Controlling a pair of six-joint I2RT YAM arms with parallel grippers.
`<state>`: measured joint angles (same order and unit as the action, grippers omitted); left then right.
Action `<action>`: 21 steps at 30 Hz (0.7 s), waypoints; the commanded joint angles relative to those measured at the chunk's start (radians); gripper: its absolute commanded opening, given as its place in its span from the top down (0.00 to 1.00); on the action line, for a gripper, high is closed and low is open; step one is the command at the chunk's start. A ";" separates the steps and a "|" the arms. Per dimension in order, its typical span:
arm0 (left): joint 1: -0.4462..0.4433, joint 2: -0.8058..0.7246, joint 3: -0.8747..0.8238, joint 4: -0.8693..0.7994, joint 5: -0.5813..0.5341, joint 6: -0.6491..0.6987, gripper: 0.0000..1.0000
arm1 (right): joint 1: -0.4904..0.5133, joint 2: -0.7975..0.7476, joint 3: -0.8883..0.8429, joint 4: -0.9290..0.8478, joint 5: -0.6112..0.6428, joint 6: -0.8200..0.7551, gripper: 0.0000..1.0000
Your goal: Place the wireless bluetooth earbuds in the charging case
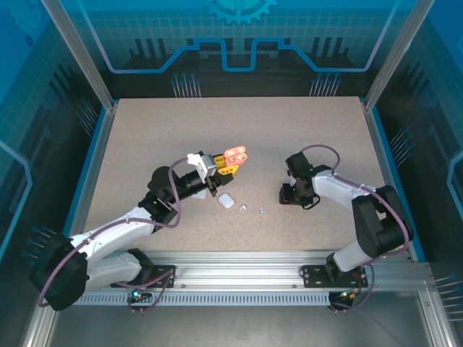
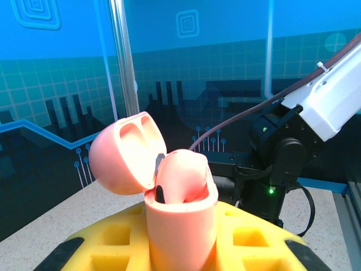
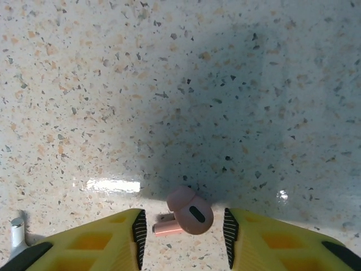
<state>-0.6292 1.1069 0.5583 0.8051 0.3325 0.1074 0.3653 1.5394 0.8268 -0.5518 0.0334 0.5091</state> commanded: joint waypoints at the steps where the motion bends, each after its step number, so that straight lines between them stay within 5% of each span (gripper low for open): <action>1: 0.003 -0.012 -0.003 0.000 -0.016 0.009 0.89 | -0.012 0.023 0.026 -0.008 0.026 -0.016 0.61; 21: 0.003 -0.005 0.003 -0.001 -0.016 0.011 0.89 | -0.011 0.065 0.040 -0.021 0.023 -0.022 0.71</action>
<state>-0.6292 1.1069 0.5579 0.7921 0.3325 0.1074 0.3653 1.5974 0.8532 -0.5518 0.0673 0.4889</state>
